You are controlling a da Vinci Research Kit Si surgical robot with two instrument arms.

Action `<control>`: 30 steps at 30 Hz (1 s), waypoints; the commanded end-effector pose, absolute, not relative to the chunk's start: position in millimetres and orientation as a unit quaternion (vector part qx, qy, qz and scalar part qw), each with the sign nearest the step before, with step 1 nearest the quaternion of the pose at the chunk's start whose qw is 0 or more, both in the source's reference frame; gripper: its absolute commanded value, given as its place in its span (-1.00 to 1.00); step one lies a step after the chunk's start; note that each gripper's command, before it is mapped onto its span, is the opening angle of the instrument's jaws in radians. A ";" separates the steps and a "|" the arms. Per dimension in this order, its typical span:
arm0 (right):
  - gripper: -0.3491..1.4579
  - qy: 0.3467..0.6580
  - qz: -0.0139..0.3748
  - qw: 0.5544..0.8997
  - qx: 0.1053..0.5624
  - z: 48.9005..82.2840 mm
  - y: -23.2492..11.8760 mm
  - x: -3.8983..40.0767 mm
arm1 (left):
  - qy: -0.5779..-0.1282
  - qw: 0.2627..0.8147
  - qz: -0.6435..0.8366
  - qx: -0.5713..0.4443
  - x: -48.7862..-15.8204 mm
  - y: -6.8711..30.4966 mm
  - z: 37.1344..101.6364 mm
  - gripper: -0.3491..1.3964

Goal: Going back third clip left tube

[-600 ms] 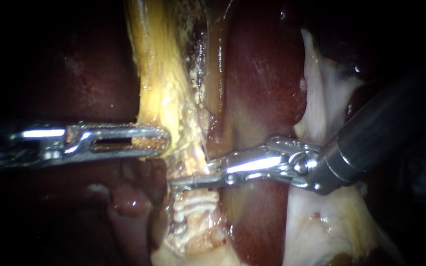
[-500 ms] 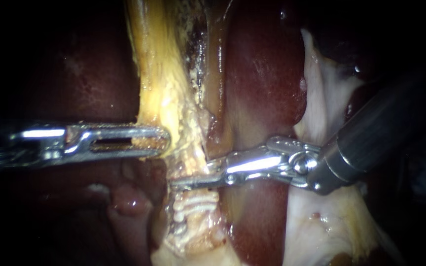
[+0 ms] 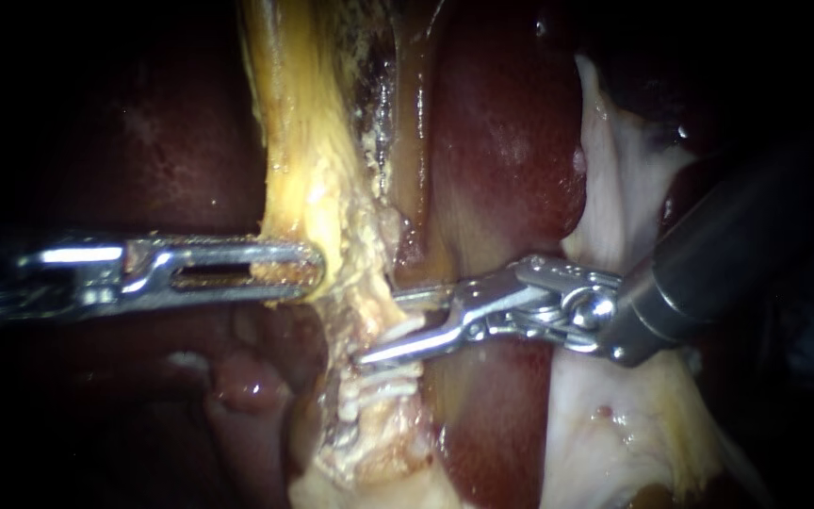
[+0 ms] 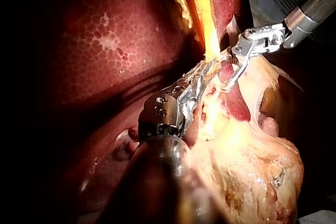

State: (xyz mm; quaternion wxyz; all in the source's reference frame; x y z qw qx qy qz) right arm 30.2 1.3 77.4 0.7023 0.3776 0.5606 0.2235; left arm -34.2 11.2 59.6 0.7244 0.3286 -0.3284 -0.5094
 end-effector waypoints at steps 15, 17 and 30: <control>0.05 0.588 0.149 0.711 0.356 74.6 0.8 27.1 | -0.329 0.725 -0.509 0.329 -34.1 11.2 59.6 -1.00; 0.05 0.589 0.146 0.711 0.355 74.7 0.9 27.1 | -0.329 0.725 -0.509 0.329 -34.1 11.2 59.6 -1.00; 0.05 0.634 0.145 0.699 0.298 69.9 5.7 22.6 | -0.329 0.725 -0.509 0.329 -34.1 11.2 59.6 -1.00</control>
